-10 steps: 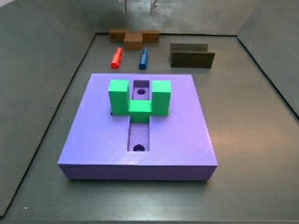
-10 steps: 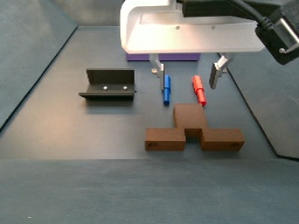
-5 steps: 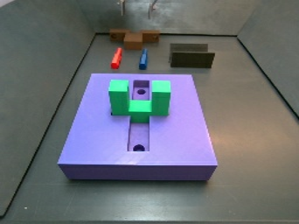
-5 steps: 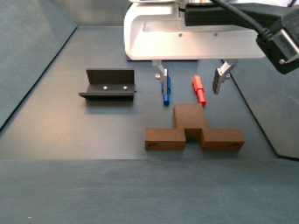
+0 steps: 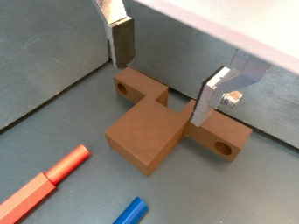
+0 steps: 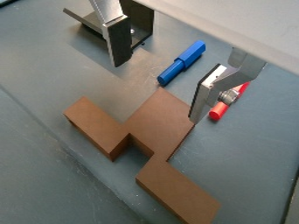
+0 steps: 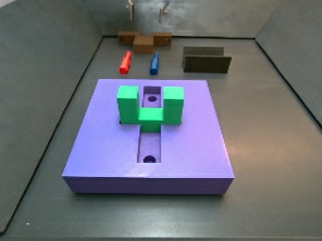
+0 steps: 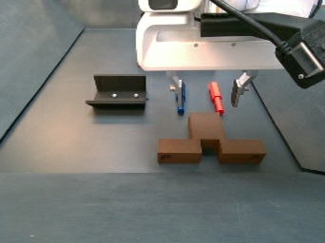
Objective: Pick up the brown object. Move up. Place the brown object on the fixture. Regrasp the brown object. Move to above the board. Insert the brown object.
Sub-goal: Pick up the brown object.
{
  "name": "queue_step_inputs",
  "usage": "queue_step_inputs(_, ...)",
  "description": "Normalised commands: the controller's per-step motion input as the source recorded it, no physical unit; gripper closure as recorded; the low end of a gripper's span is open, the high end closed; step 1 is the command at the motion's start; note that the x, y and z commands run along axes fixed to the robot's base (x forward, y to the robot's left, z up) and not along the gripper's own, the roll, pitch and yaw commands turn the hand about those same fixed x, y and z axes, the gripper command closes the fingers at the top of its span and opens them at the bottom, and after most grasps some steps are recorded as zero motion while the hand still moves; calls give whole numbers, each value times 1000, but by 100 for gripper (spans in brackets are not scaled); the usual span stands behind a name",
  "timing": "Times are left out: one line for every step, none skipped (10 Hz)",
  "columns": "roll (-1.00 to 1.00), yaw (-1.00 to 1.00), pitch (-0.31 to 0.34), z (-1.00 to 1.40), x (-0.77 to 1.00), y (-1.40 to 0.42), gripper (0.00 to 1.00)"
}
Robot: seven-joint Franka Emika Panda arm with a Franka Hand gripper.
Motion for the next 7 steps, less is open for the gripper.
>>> queue_step_inputs(-33,-63,-19,-126,-6,29,0)
queue_step_inputs(-36,-66,-26,-129,-23,26,0)
queue_step_inputs(-41,-66,-29,-120,-26,31,0)
queue_step_inputs(-36,-60,-30,-123,-29,11,0)
queue_step_inputs(-36,-57,-36,-129,-40,6,0)
queue_step_inputs(-33,-57,-34,-131,-43,9,0)
queue_step_inputs(-33,-69,-39,-151,-26,0,0)
